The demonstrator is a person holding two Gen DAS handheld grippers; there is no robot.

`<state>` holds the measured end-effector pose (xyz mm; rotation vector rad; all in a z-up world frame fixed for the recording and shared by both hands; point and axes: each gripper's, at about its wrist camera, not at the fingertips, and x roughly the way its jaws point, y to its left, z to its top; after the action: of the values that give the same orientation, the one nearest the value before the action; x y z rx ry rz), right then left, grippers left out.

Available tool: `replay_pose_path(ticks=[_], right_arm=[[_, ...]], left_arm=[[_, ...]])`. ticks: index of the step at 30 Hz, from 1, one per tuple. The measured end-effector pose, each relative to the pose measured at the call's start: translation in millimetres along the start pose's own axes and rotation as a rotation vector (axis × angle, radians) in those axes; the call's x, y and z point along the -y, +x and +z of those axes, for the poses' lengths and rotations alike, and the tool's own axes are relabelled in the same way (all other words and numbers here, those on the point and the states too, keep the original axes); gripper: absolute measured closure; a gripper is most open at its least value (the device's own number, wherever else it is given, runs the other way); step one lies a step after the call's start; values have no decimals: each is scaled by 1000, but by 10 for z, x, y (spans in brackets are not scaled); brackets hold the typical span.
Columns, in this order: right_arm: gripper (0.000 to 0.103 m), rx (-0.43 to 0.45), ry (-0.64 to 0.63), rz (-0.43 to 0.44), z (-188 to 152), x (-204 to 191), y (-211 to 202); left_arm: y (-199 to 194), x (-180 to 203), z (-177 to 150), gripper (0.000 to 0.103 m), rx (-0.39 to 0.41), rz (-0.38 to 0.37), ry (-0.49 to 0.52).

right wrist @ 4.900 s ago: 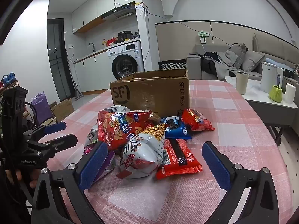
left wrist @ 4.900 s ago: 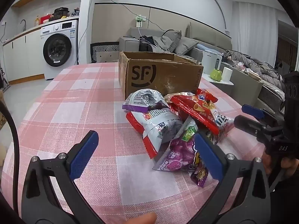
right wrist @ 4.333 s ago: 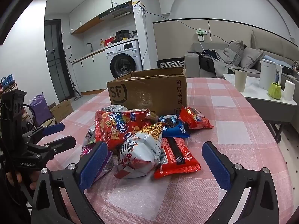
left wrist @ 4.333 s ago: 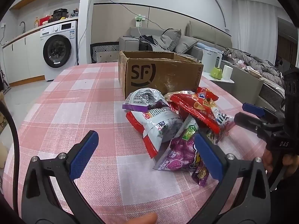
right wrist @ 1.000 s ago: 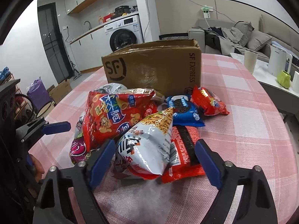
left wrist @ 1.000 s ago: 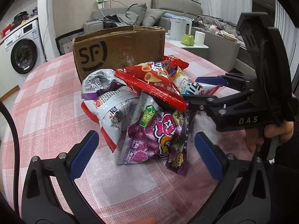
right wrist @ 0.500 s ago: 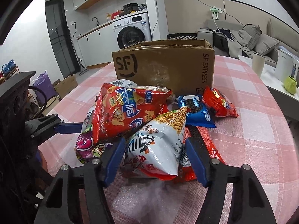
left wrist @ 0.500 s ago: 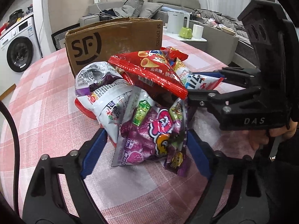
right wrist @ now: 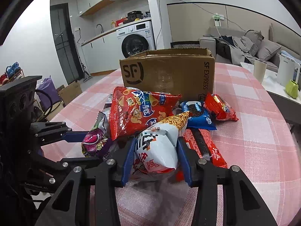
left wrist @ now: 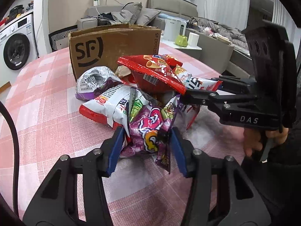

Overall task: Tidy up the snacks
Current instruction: 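Close the right tool on the white snack bag while the left tool grasps the purple candy bag, then lift the white bag with the right tool while the left tool lifts the purple bag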

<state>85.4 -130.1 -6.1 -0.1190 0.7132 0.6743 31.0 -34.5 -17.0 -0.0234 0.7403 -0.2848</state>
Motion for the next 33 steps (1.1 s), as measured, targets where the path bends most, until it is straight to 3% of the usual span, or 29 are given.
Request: replay_pose_path(ticks=[8,19,28,30,33], right_arm=[[60,26,22,18,-59,60,-143],[60,29,49,20,-163,107,-249],[60,12,30,23,-195,55,-220],[60,12,31,25,-189,56,-218],[60,12,32,28,-189,62,-211]], left_arm=[[-155,-5,7,60,35,-32,-11],[-143,151,-33,61,10,-57,40],[17,195,-30,40,-39,-29,61],[54,202,-15,30,-52,-35,61],[76,192,4,30,-61,-21,55]])
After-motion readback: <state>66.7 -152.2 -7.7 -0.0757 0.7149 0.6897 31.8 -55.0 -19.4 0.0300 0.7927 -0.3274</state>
